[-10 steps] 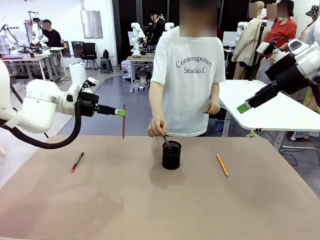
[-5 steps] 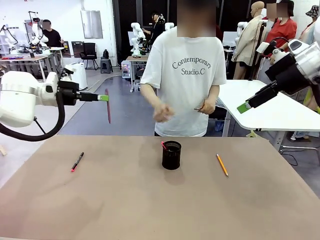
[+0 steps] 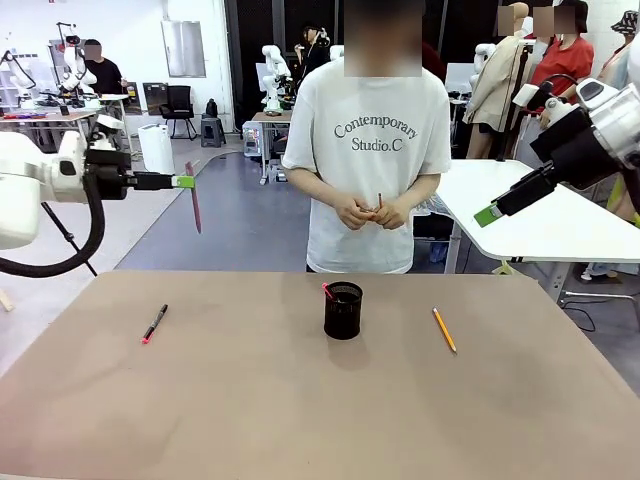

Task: Place the pens into the pen holder.
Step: Pick up a writing instrument from the table and place it into the Pen holder.

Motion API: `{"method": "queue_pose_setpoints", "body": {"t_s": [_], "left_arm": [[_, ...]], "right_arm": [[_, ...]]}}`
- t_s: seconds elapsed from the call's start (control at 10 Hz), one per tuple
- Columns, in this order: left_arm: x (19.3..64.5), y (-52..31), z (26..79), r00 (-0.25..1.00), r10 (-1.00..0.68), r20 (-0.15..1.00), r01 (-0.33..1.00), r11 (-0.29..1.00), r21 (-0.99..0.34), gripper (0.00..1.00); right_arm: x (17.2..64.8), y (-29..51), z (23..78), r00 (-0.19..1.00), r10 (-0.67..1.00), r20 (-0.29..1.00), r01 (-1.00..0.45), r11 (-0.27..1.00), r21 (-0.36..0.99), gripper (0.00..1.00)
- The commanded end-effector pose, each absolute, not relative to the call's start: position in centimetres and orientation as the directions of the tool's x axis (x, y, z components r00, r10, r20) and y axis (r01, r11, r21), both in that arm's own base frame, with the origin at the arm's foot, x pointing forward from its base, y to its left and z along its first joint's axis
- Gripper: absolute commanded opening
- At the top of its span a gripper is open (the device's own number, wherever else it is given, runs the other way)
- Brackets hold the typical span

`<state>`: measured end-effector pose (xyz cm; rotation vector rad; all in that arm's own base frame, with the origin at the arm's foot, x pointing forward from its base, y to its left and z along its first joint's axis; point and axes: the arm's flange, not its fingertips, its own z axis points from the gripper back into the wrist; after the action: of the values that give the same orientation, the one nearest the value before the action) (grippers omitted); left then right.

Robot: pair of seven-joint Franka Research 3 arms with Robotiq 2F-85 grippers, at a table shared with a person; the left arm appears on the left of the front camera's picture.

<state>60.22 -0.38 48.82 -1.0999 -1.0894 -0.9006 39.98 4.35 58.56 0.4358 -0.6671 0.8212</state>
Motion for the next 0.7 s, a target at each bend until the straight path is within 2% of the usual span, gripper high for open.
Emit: {"method": "queue_pose_setpoints", "body": {"t_s": [0.0,0.6], "left_arm": [[58.67,0.36,48.72,0.216,-0.024,0.976,0.952,0.228,-0.205,0.0],[59.55,0.56,49.11,0.239,-0.031,0.971,0.943,0.244,-0.225,0.0]], "right_arm": [[40.19,4.44,58.65,0.493,0.506,0.707,-0.787,0.606,0.116,1.0],[40.19,4.44,58.65,0.493,0.506,0.707,-0.787,0.606,0.116,1.0]]}}
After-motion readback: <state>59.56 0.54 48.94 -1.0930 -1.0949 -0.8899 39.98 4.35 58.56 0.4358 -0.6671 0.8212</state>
